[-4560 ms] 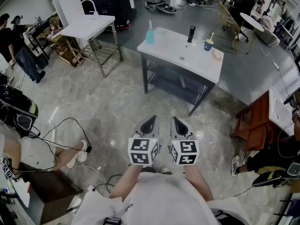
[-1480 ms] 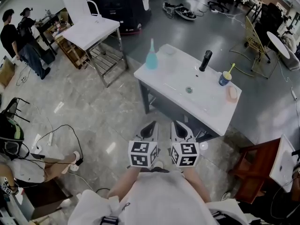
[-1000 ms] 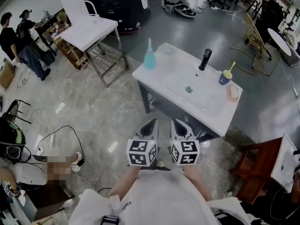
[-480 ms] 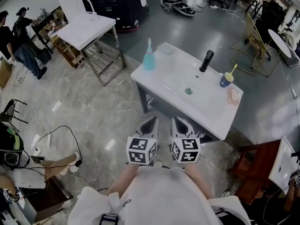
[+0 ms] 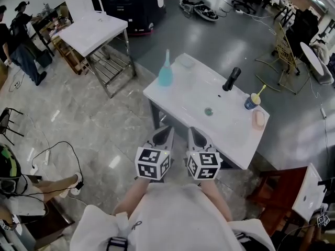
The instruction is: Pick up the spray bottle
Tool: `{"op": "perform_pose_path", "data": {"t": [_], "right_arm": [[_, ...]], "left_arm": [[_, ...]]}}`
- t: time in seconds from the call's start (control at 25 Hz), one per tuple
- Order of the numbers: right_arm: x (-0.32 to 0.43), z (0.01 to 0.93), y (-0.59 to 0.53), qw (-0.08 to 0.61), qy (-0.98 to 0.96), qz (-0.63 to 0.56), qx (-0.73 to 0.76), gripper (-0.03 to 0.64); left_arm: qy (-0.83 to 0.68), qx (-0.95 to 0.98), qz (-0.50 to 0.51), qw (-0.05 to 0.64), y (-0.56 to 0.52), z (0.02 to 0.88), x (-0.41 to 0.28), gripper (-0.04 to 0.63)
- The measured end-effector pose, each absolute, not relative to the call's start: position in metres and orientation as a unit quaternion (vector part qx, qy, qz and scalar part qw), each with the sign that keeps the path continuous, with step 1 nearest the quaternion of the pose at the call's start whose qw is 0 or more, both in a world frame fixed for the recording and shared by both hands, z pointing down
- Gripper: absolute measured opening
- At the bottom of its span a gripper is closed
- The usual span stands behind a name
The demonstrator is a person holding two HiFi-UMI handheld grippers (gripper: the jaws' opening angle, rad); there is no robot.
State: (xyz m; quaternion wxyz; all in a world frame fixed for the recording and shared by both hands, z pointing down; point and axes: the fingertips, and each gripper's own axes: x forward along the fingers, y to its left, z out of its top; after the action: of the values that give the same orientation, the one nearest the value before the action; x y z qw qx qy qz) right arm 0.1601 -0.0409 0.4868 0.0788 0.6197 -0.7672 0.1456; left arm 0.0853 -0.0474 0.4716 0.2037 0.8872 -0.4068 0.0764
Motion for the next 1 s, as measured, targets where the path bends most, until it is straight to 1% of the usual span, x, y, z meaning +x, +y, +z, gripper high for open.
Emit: {"op": "perform_pose_path", "data": {"t": [0.24,0.64,0.84,1.0], "right_arm": [[0.158,0.483,-0.082,0.074,-0.761,0.145,0.628,0.026],[0.140,0.492,-0.150,0.071,-0.757,0.148,0.633,0.026],[0.127,0.487,-0.187,0.055,-0.753,0.145,0.639,0.026],[0.123,0.493,-0.212,0.060,-0.744,0.144,0.650,0.026]], "left_arm": [[-0.401,0.893,0.091,0.185,-0.089,0.468,0.084,0.027],[-0.402,0.890,0.098,0.192,-0.164,0.480,0.061,0.026],[-0.389,0.895,0.101,0.193,-0.204,0.482,0.048,0.026],[-0.381,0.899,0.106,0.190,-0.232,0.492,0.042,0.026]]}}
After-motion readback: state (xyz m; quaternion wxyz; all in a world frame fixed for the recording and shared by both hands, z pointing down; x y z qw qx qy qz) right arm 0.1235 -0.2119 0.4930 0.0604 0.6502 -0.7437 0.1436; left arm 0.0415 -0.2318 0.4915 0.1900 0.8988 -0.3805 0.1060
